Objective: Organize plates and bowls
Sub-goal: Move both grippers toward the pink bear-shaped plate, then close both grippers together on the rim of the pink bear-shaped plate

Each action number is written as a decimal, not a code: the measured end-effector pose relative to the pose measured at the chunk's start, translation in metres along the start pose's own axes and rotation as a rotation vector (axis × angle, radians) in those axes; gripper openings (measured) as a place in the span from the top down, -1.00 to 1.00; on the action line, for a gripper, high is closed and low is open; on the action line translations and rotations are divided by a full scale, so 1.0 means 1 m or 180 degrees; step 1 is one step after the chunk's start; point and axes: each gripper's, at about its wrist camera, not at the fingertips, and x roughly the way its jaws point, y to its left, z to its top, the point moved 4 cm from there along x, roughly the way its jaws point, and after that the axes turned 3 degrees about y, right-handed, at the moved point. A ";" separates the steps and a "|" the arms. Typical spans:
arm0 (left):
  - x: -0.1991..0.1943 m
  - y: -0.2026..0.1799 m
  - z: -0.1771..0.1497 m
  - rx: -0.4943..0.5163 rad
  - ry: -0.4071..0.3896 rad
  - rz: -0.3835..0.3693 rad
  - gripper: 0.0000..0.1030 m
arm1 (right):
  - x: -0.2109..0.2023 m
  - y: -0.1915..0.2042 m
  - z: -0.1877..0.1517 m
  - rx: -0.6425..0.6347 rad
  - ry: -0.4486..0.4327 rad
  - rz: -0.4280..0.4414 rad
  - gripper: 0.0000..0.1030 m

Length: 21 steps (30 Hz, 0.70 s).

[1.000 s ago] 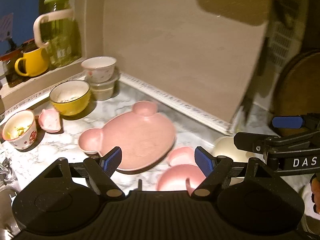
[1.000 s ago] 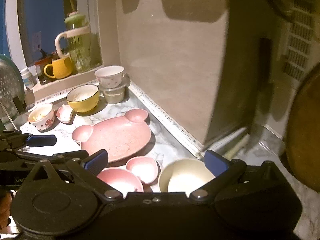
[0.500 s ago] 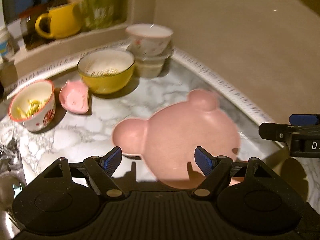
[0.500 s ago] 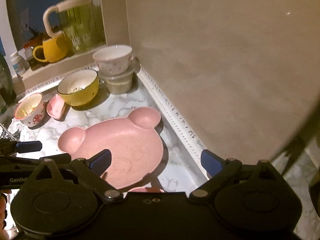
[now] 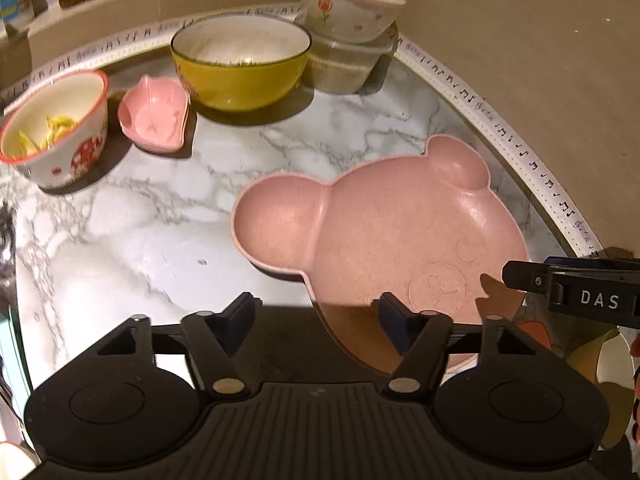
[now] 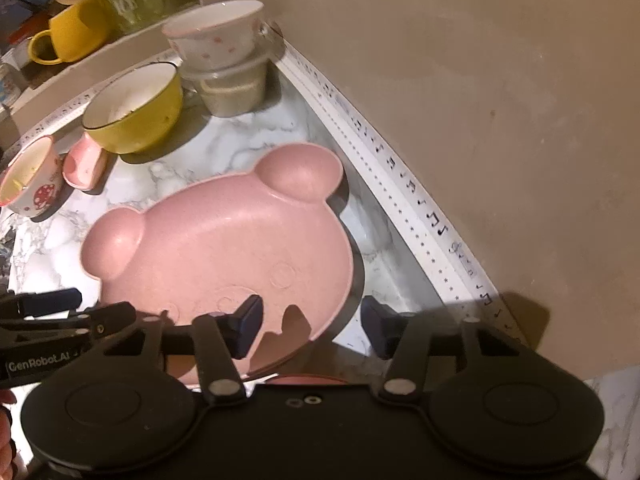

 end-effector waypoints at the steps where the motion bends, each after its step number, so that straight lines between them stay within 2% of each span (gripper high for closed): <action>1: 0.002 0.000 0.000 -0.0025 0.0016 0.0002 -0.26 | 0.002 -0.001 0.000 0.0024 0.0029 -0.0002 0.11; 3: 0.005 0.001 -0.001 -0.0072 0.0046 -0.0013 -0.13 | 0.006 -0.003 0.000 0.0062 0.0074 -0.0013 0.16; 9: 0.009 0.000 -0.001 -0.0098 0.0063 -0.0009 0.05 | 0.017 -0.010 0.002 0.0226 0.0151 -0.0026 0.40; 12: 0.010 0.001 0.000 -0.0127 0.0064 0.0002 0.22 | 0.020 -0.010 0.004 0.0262 0.0116 -0.0036 0.59; 16: 0.011 0.003 0.001 -0.0121 0.0041 0.0020 0.40 | 0.022 -0.011 0.003 0.0288 0.0087 -0.0067 0.74; 20: 0.010 0.002 0.001 -0.0128 0.0010 -0.0058 0.71 | 0.022 -0.014 0.003 0.0303 0.0064 -0.0046 0.76; 21: 0.009 0.001 0.001 -0.0108 -0.0010 -0.0042 0.73 | 0.021 -0.013 0.003 0.0294 0.0059 -0.0034 0.77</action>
